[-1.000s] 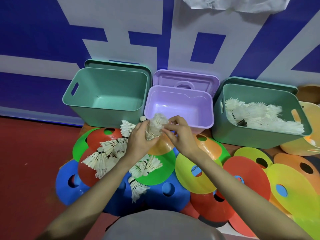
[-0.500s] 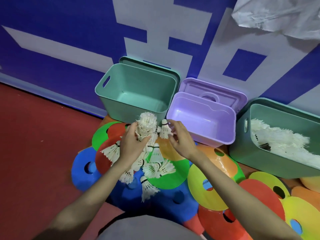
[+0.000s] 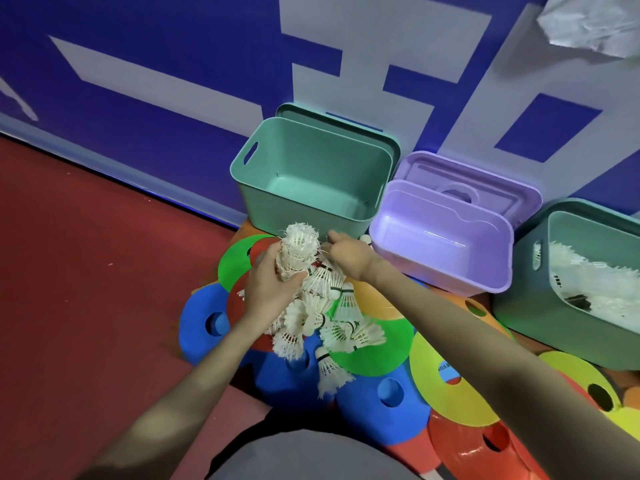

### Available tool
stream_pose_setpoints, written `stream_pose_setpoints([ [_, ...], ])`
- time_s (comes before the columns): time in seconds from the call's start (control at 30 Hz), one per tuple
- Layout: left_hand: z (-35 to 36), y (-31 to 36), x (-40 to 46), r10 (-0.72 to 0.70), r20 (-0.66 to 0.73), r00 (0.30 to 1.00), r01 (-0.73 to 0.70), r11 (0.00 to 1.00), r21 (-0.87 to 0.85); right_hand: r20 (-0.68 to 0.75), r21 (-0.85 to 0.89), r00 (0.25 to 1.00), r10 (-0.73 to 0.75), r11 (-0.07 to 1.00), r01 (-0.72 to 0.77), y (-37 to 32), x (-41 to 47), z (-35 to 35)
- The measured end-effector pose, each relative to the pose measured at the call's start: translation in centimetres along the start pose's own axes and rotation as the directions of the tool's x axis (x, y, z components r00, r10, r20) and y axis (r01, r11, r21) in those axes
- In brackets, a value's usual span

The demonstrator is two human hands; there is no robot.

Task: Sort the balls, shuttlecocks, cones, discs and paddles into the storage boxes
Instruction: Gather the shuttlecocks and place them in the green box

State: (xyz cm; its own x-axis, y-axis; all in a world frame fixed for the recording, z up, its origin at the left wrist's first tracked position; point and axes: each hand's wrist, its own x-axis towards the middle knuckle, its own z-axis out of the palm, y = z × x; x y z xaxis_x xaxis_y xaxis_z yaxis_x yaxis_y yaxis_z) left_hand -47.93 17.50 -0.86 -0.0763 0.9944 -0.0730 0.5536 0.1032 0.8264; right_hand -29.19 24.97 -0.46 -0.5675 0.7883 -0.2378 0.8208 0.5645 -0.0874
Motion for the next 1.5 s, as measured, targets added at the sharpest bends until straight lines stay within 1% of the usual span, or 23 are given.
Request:
stream_pose_setpoints([
  [0.1, 0.0, -0.3, 0.3, -0.006, -0.02, 1.0, 0.006, 1.0, 0.006, -0.093, -0.03, 0.995, 0.029, 0.999, -0.031, -0.2, -0.7, -0.5],
  [0.2, -0.1, -0.4, 0.4, 0.005, -0.018, 1.0, -0.005, 1.0, 0.018, -0.24, 0.133, 0.946, 0.218, 0.973, -0.19, 0.4, -2.4, -0.6],
  [0.27, -0.1, -0.5, 0.7, 0.013, -0.017, 1.0, -0.013, 1.0, 0.024, -0.362, 0.293, 0.861, 0.357, 0.92, -0.259, 0.8, -4.2, -0.9],
  [0.33, 0.0, -0.2, 0.9, 0.021, 0.002, 1.0, -0.022, 0.998, 0.058, -0.474, 0.461, 0.738, 0.48, 0.849, -0.256, 0.9, -6.0, -1.6],
  [0.4, 0.2, 0.3, 1.1, 0.047, 0.017, 0.999, -0.048, 0.994, 0.095, -0.587, 0.591, 0.605, 0.538, 0.796, -0.135, 0.4, -7.4, -3.1],
  [0.43, 0.4, 0.5, 1.2, 0.064, 0.023, 0.998, -0.066, 0.992, 0.104, -0.634, 0.616, 0.555, 0.538, 0.785, -0.058, -0.1, -7.9, -3.9],
  [0.47, 0.6, 0.8, 1.3, 0.081, 0.032, 0.996, -0.084, 0.99, 0.113, -0.669, 0.618, 0.529, 0.521, 0.786, 0.006, -0.5, -8.3, -4.6],
  [0.53, 1.1, 1.3, 1.5, 0.123, 0.046, 0.991, -0.128, 0.984, 0.127, -0.704, 0.584, 0.546, 0.455, 0.808, 0.079, -1.3, -8.7, -5.3],
  [0.6, 1.6, 1.9, 1.6, 0.167, 0.056, 0.984, -0.173, 0.976, 0.131, -0.693, 0.544, 0.609, 0.386, 0.834, 0.09, -1.5, -8.6, -5.1],
  [0.7, 1.9, 2.9, 1.7, 0.234, 0.099, 0.967, -0.243, 0.965, 0.099, -0.612, 0.525, 0.731, 0.303, 0.846, 0.089, -1.3, -8.0, -4.2],
  [0.77, 2.0, 3.1, 1.9, 0.263, 0.128, 0.956, -0.276, 0.957, 0.093, -0.564, 0.562, 0.769, 0.301, 0.822, 0.091, -1.0, -7.7, -3.9],
  [0.9, 1.7, 2.8, 1.9, 0.244, 0.093, 0.965, -0.251, 0.965, 0.077, -0.576, 0.565, 0.759, 0.304, 0.819, 0.102, -1.2, -7.6, -3.8],
  [0.97, 1.7, 2.7, 1.9, 0.211, 0.064, 0.975, -0.215, 0.975, 0.063, -0.624, 0.563, 0.714, 0.318, 0.816, 0.128, -2.0, -8.0, -3.6],
  [1.07, 1.7, 2.5, 2.0, 0.165, 0.032, 0.986, -0.167, 0.984, 0.058, -0.647, 0.638, 0.618, 0.448, 0.761, 0.116, -3.1, -8.6, -2.3],
  [1.1, 1.7, 2.4, 2.0, 0.151, 0.028, 0.988, -0.153, 0.987, 0.059, -0.611, 0.658, 0.634, 0.474, 0.749, 0.075, -3.0, -8.8, -1.4],
  [1.13, 1.7, 2.4, 1.9, 0.142, 0.031, 0.989, -0.143, 0.988, 0.064, -0.531, 0.671, 0.7, 0.477, 0.741, 0.004, -2.5, -8.9, -0.3],
  [1.17, 1.6, 2.3, 1.9, 0.14, 0.035, 0.989, -0.143, 0.987, 0.068, -0.391, 0.659, 0.803, 0.451, 0.746, -0.097, -2.1, -9.1, 0.7],
  [1.2, 1.6, 2.2, 1.7, 0.143, 0.042, 0.989, -0.146, 0.987, 0.07, -0.208, 0.598, 0.899, 0.384, 0.778, -0.194, -1.6, -9.3, 1.7],
  [1.23, 1.5, 2.1, 1.6, 0.147, 0.05, 0.988, -0.15, 0.986, 0.07, -0.032, 0.497, 0.952, 0.304, 0.831, -0.249, -1.2, -9.5, 2.8],
  [1.27, 1.5, 2.1, 1.5, 0.151, 0.056, 0.987, -0.155, 0.985, 0.071, 0.103, 0.405, 0.961, 0.258, 0.871, -0.277, -0.9, -9.7, 3.7],
  [1.3, 1.5, 2.1, 1.5, 0.155, 0.058, 0.986, -0.159, 0.985, 0.073, 0.179, 0.353, 0.951, 0.251, 0.886, -0.3, -0.9, -9.8, 4.4],
  [1.33, 1.6, 2.2, 1.4, 0.161, 0.059, 0.985, -0.165, 0.984, 0.073, 0.207, 0.336, 0.943, 0.261, 0.886, -0.319, -1.0, -9.8, 5.0],
  [1.5, 1.8, 3.2, 0.8, 0.227, 0.078, 0.971, -0.232, 0.97, 0.071, 0.141, 0.309, 0.934, 0.328, 0.882, -0.356, -1.0, -9.2, 6.8],
])
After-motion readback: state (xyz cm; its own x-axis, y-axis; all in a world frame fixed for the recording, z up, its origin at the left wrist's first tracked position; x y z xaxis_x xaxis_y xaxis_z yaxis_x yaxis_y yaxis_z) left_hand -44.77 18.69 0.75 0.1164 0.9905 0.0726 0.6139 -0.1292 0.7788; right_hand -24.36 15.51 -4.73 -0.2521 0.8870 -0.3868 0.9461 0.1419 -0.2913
